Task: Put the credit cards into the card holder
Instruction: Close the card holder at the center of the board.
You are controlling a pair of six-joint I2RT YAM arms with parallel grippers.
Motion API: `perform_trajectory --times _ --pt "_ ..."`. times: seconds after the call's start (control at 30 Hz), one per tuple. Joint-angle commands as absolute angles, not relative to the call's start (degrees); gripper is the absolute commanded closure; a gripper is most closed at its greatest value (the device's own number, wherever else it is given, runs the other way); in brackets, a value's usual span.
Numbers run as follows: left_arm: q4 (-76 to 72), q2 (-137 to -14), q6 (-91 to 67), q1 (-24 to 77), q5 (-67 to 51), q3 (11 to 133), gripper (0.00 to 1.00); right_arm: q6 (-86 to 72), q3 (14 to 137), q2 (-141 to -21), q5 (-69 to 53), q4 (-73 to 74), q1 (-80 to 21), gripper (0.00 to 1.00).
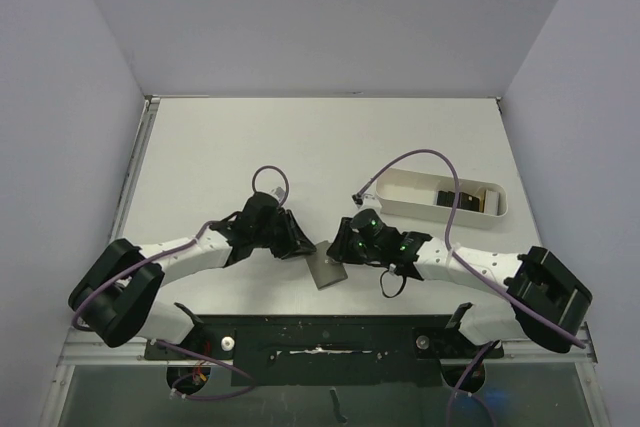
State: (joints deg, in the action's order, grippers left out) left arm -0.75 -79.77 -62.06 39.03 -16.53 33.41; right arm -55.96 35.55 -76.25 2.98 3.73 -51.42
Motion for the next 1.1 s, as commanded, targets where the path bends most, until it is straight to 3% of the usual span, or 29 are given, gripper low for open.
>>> perform_trajectory --times 0.0,0.33,1.07 --pt "-7.1 -82.3 -60.3 39.2 -18.8 35.2 0.8 -56.7 34.2 -73.8 5.0 3.9 -51.6 0.76" --pt "-9.6 -91.7 -59.4 39.8 -19.1 34.2 0.82 -57.6 32.7 -75.3 4.1 1.0 -51.7 0.77" --pt "-8.6 -91.6 -60.4 41.9 -16.6 33.8 0.82 -58.3 32.7 -79.7 1.8 -2.5 -51.7 0.82"
